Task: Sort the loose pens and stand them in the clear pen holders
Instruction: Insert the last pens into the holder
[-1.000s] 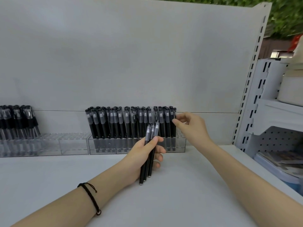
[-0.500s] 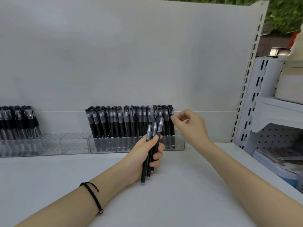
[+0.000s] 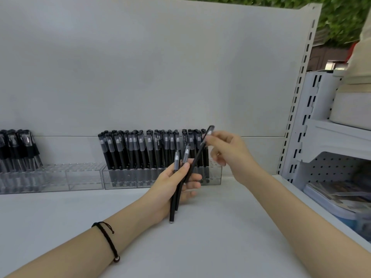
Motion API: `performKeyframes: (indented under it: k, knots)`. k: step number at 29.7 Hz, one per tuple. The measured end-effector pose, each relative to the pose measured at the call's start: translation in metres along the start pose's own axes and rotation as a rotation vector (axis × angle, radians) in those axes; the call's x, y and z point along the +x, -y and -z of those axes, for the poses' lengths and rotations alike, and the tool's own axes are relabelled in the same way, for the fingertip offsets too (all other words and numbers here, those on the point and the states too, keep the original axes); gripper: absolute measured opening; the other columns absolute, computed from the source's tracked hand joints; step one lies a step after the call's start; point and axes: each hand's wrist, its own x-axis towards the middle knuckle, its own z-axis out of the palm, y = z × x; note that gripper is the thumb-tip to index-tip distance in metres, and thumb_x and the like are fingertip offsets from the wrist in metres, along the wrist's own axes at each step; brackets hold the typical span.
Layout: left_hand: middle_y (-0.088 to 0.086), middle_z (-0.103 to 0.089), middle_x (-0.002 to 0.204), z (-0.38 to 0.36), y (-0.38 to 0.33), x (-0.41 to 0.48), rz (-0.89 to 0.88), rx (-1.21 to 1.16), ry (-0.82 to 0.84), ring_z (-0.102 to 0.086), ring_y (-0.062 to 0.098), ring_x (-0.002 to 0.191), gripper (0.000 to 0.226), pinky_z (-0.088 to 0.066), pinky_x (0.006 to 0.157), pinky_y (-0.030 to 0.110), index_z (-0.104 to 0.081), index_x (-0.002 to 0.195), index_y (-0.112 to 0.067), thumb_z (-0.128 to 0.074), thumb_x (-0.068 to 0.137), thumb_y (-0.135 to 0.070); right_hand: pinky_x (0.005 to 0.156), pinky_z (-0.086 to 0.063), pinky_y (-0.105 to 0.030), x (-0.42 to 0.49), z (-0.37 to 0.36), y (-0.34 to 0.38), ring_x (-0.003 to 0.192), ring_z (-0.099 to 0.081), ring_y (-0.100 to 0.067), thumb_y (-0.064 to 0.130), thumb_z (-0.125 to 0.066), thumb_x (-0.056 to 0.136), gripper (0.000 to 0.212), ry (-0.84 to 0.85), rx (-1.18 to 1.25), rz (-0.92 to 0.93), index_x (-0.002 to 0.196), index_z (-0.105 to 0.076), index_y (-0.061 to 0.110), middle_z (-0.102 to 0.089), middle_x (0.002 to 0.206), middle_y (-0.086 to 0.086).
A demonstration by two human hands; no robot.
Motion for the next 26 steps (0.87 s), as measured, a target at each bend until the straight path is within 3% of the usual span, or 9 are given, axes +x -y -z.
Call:
performKeyframes:
  k: [2,4,8,13,19,23,26]
  knots:
    - [0.003,-0.068,0.076,0.002,0.000,-0.001,0.050,0.039,0.002,-0.057,0.011,0.055,0.023,-0.046,0.047,0.022,-0.065,0.115,-0.024,-0.053,0.097,-0.033,0.035,-0.022,-0.016,0.006,0.008,0.002,0.035,-0.034,-0.006,0.012,-0.056,0.096,0.009,-0.143,0.036,0.012,0.092,-0.063,0.007,-0.055,0.061,-0.001]
    - [-0.002,-0.053,0.063,0.004,0.002,0.000,0.082,0.040,0.007,-0.037,0.008,0.047,0.026,-0.030,0.041,0.018,-0.064,0.118,-0.025,-0.053,0.097,-0.035,0.040,-0.028,-0.014,0.011,0.015,0.001,0.041,-0.035,-0.003,0.013,-0.053,0.098,0.010,-0.255,0.023,0.077,0.091,-0.060,0.013,-0.054,0.070,0.002]
    - [-0.006,-0.032,0.056,0.005,0.001,0.002,0.075,0.045,0.029,-0.021,0.007,0.045,0.027,-0.020,0.038,0.016,-0.062,0.118,-0.025,-0.050,0.097,-0.036,0.067,-0.043,-0.023,0.021,0.024,-0.006,0.067,-0.049,-0.007,0.018,-0.053,0.098,0.008,-0.362,-0.177,0.237,0.095,-0.058,0.024,-0.060,0.087,0.012]
    - [-0.006,-0.029,0.057,0.005,0.001,0.000,0.080,0.048,0.037,-0.022,0.006,0.043,0.027,-0.021,0.036,0.016,-0.061,0.119,-0.024,-0.048,0.098,-0.036,0.066,-0.041,-0.013,0.026,0.024,-0.014,0.071,-0.052,-0.007,0.018,-0.054,0.097,0.006,-0.379,-0.323,0.300,0.100,-0.058,0.022,-0.059,0.088,0.018]
    - [-0.006,-0.031,0.055,0.004,0.002,0.001,0.099,0.059,0.024,-0.021,0.006,0.042,0.030,-0.020,0.035,0.016,-0.059,0.121,-0.020,-0.046,0.099,-0.037,0.069,-0.038,-0.024,0.034,0.019,-0.023,0.065,-0.050,-0.008,0.019,-0.056,0.096,0.011,-0.290,-0.532,0.319,0.105,-0.062,0.016,-0.058,0.087,0.010]
    - [-0.005,-0.032,0.054,0.002,0.002,0.004,0.134,0.043,0.004,-0.021,0.006,0.040,0.033,-0.018,0.035,0.016,-0.056,0.119,-0.014,-0.045,0.099,-0.039,0.078,-0.046,-0.032,0.035,0.012,-0.034,0.072,-0.054,-0.005,0.021,-0.060,0.094,0.015,-0.226,-0.615,0.240,0.108,-0.062,0.018,-0.053,0.078,0.022]
    - [-0.005,-0.033,0.054,0.002,0.002,0.005,0.155,0.006,0.000,-0.021,0.006,0.039,0.027,-0.017,0.035,0.015,-0.054,0.113,-0.014,-0.045,0.101,-0.036,0.080,-0.049,-0.036,0.035,0.010,-0.038,0.082,-0.060,-0.013,0.022,-0.063,0.091,0.014,-0.225,-0.608,0.212,0.101,-0.053,0.024,-0.057,0.079,0.020]
